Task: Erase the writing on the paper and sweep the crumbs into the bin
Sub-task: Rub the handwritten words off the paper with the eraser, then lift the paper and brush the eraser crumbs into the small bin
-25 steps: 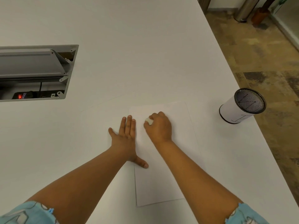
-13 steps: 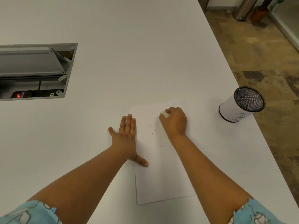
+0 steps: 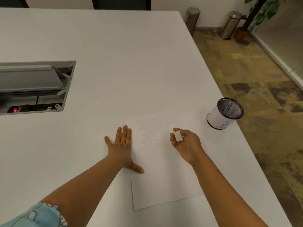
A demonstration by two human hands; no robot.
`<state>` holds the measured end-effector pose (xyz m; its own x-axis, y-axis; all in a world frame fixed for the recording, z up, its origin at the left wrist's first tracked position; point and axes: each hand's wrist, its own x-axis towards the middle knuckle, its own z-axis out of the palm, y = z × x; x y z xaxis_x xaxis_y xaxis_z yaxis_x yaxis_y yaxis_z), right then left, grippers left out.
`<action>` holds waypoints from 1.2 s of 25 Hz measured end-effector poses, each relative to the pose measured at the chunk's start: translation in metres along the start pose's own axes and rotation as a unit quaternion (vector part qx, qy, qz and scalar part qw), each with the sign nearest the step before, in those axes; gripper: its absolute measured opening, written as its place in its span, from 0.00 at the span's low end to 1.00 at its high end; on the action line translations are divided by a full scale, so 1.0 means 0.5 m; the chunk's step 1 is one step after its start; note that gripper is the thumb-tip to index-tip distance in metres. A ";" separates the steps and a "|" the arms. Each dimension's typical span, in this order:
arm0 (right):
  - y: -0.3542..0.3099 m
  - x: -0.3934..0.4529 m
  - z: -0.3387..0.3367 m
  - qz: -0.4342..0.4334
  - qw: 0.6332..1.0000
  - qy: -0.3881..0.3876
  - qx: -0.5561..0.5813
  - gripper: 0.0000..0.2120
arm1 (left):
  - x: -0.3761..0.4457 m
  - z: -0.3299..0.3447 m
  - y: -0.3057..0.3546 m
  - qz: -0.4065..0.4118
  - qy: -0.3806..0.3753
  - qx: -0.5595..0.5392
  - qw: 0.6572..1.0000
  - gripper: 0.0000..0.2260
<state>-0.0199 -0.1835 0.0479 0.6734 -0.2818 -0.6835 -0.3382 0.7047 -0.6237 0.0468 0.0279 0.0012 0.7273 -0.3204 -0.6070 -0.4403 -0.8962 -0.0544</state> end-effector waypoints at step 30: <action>0.080 -0.039 -0.163 -0.272 0.796 0.322 -0.435 0.11 | -0.156 0.160 0.121 -0.036 0.284 -0.369 0.884 0.32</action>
<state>-0.1001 -0.2031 0.0054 0.4946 -0.8632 -0.1008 -0.6271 -0.2742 -0.7290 -0.0789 0.0232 -0.0181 0.9788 -0.1688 -0.1160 -0.0704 -0.8091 0.5835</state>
